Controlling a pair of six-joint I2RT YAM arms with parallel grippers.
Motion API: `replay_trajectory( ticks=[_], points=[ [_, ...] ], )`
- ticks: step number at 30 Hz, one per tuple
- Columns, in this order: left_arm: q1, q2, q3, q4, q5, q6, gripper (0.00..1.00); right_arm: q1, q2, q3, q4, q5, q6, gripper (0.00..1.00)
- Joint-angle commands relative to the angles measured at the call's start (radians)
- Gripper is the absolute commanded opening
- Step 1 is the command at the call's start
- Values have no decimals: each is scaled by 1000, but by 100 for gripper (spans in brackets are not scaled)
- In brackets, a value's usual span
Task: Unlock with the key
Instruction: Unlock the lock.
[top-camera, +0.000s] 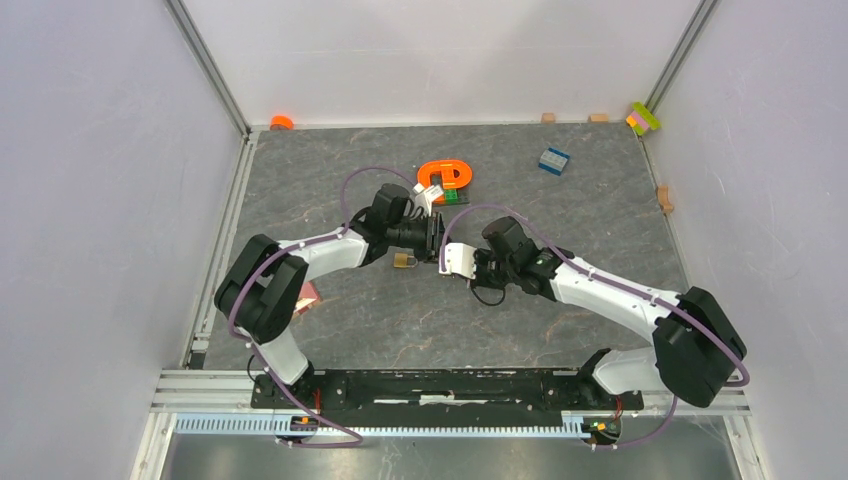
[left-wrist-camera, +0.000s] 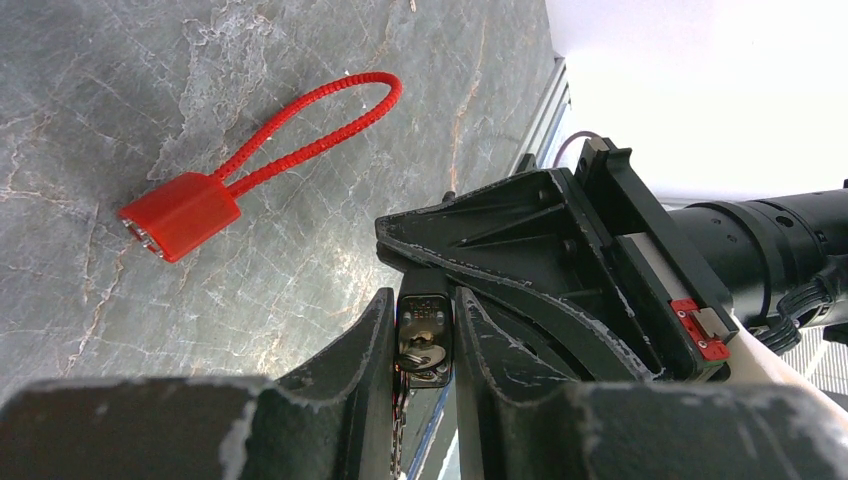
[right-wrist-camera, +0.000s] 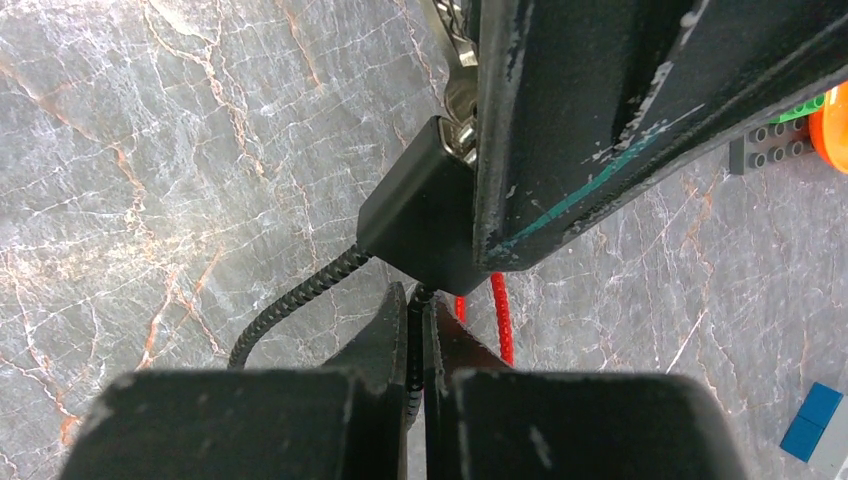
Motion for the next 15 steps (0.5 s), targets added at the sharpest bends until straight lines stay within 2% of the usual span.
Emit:
replay_trajectory(
  ticks=[1,6,15],
  points=[
    [-22,21,26,47,-57,6,2,40,-50,39,229,-155,-30,0],
    [28,1,12,38,-91,7,2,8,-102,-8,195,-187,-58,0],
    [92,-28,-16,37,-98,5,2,-102,-162,-47,207,-138,-21,0]
  ],
)
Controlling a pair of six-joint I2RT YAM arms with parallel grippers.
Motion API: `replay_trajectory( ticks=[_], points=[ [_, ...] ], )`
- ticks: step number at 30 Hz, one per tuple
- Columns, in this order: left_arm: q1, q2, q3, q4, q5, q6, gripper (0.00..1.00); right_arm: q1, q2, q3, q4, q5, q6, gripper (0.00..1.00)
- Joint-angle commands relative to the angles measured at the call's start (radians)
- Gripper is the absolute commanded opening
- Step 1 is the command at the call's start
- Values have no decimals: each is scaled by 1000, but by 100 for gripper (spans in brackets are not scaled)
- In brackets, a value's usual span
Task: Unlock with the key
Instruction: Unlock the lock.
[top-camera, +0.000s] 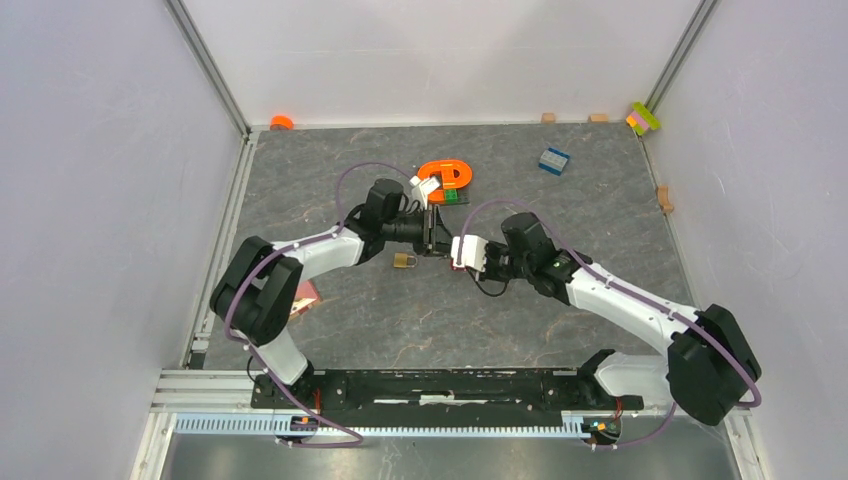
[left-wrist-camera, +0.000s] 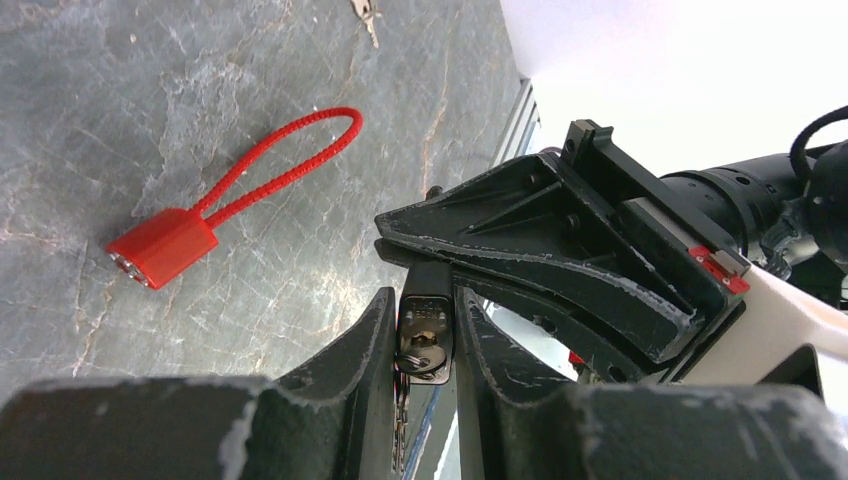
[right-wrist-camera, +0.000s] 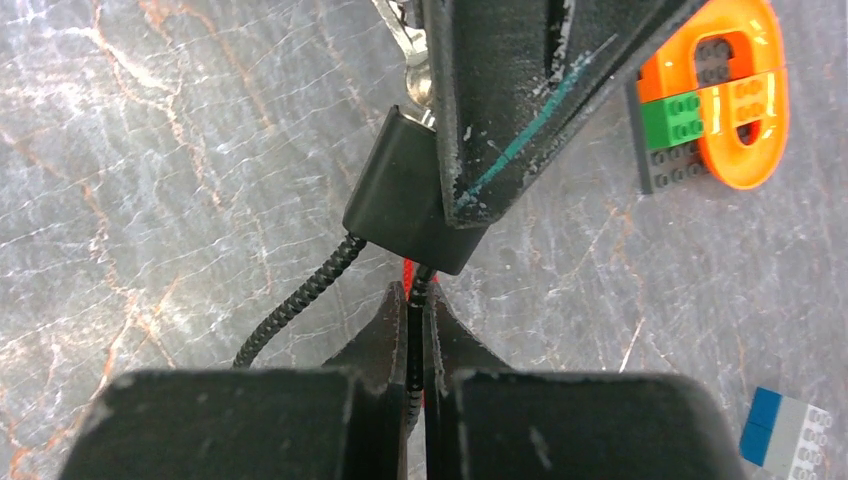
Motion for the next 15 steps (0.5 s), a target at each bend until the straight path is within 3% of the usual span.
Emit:
replay_trajectory(
  ticks=[1,13,15],
  points=[
    [59,-12,-20,-7,-124,25,2,-35,-69,12,114,-46,11,0],
    [77,-24,-29,49,-59,22,2,-92,-35,45,77,11,21,0],
    [77,-26,-31,54,-54,30,2,-100,-31,56,66,-7,23,5]
  ],
)
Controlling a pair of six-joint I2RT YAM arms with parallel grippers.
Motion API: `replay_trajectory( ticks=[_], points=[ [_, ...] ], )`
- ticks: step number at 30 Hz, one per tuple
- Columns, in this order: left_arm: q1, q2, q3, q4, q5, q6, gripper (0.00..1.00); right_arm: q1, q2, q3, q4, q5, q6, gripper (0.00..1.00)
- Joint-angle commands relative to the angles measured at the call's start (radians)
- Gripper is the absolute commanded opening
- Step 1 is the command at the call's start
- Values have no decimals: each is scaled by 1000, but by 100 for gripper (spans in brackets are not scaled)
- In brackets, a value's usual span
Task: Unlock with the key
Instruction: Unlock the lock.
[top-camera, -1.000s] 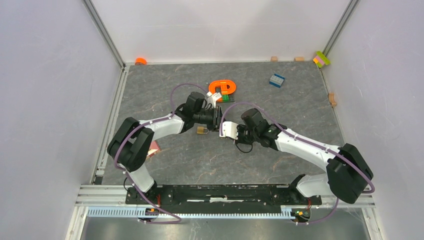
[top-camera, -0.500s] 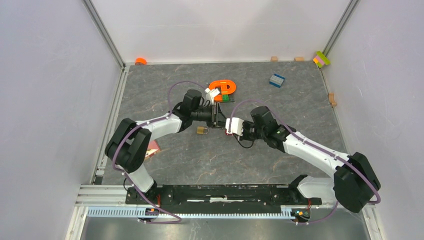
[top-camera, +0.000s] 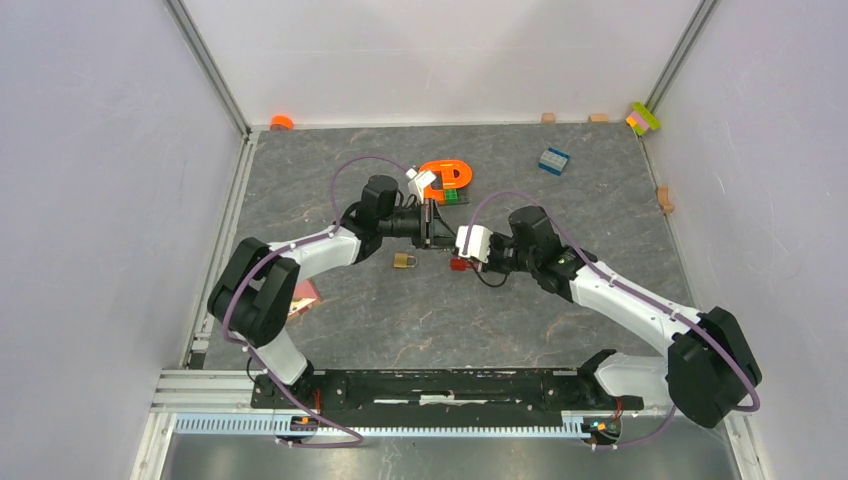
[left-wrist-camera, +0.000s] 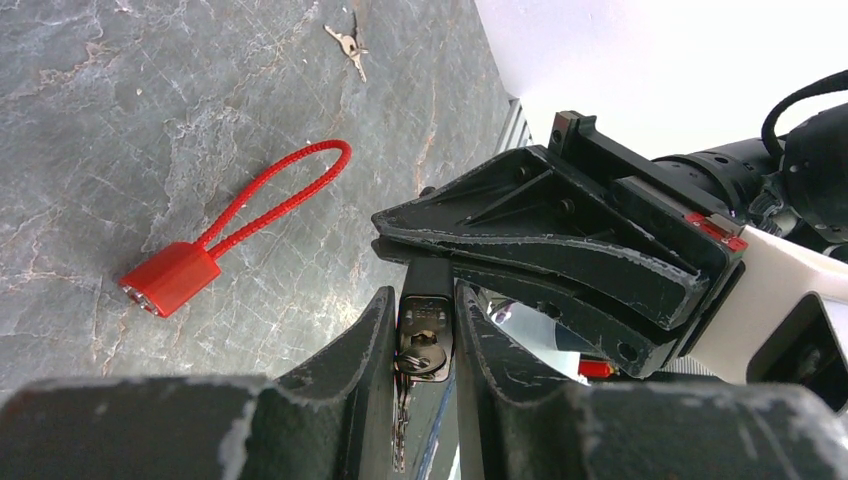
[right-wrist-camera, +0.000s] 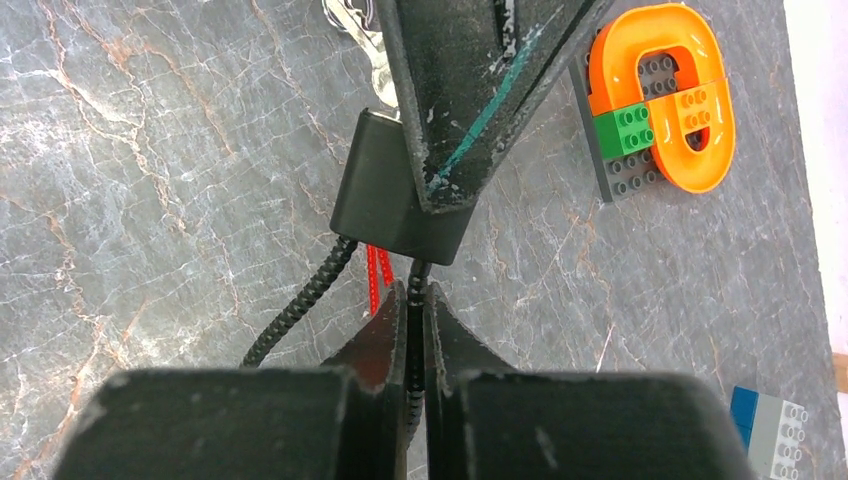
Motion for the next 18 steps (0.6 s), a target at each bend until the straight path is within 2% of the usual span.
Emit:
replay_trajectory(
  ticks=[1,7,10,18],
  points=[
    [54,-10,-29,-24,-61,40,2,-38,-22,59,-13,19,13,9],
    [54,-10,-28,-21,-60,46,2,-47,-37,94,-27,5,26,52],
    [54,-6,-28,-16,-59,44,2,-47,-36,124,-43,-35,48,66],
    [54,-3,-32,18,-43,-5,2,-47,52,159,-8,-180,142,92]
  ],
)
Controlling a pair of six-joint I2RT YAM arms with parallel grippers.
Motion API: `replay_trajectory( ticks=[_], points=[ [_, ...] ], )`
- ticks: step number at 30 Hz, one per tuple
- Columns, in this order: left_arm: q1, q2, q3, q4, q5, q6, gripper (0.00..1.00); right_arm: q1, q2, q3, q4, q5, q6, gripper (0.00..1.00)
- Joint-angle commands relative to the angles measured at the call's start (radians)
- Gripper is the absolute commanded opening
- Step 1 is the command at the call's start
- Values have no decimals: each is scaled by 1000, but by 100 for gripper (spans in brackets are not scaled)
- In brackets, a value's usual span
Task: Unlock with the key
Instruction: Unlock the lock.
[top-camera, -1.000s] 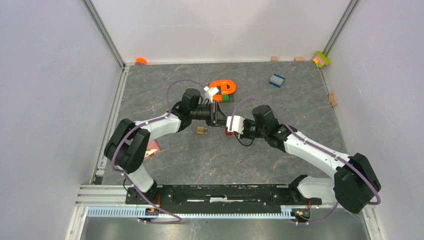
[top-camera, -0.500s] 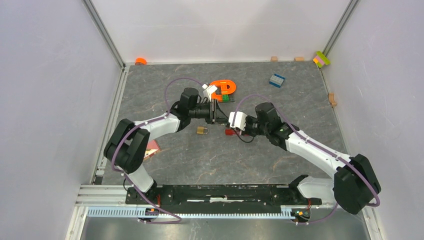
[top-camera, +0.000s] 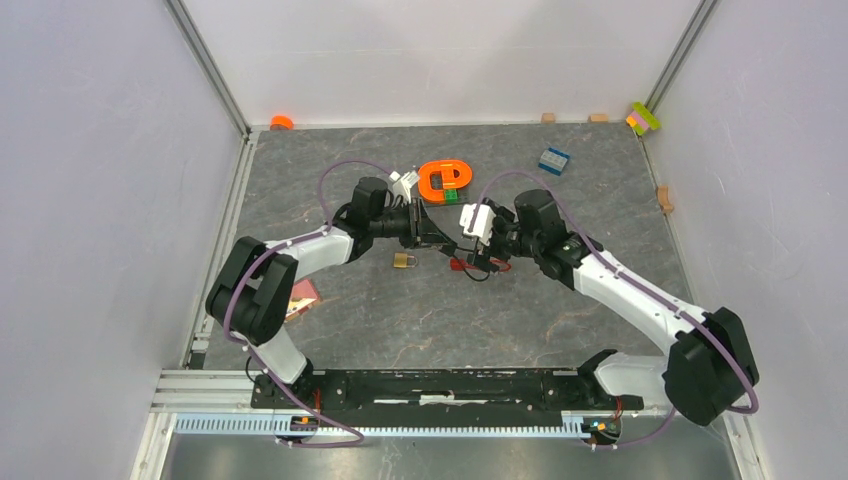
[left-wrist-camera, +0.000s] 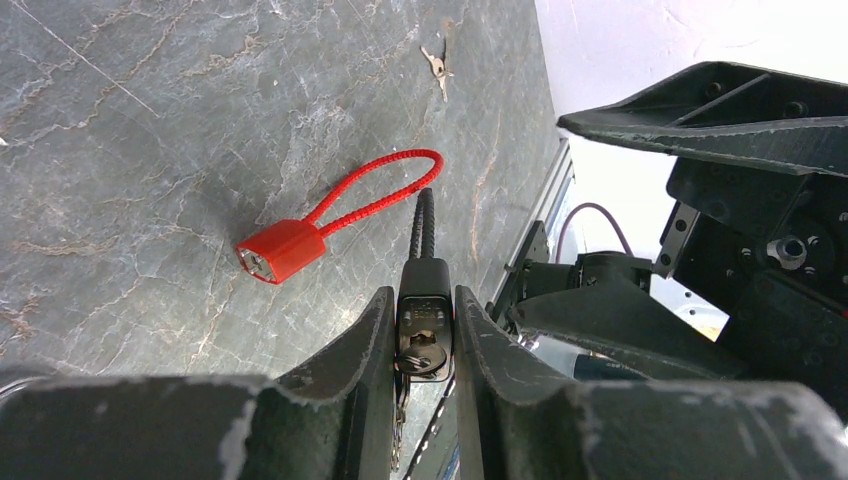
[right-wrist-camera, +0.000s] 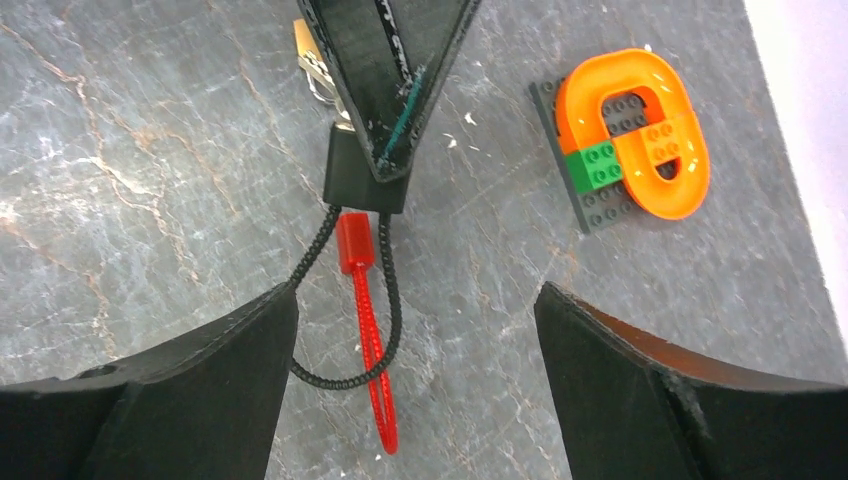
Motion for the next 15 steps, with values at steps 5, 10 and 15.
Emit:
replay_trajectory(
  ticks=[5,10,15],
  points=[
    [-5,-17,2,72,23,-27,2,1,107,69,55,-139,99,95],
    [-4,-19,-1,94,35,-50,2,5,157,72,87,-148,121,96],
    [-5,-18,-3,105,43,-62,2,30,192,74,111,-106,102,96]
  ],
)
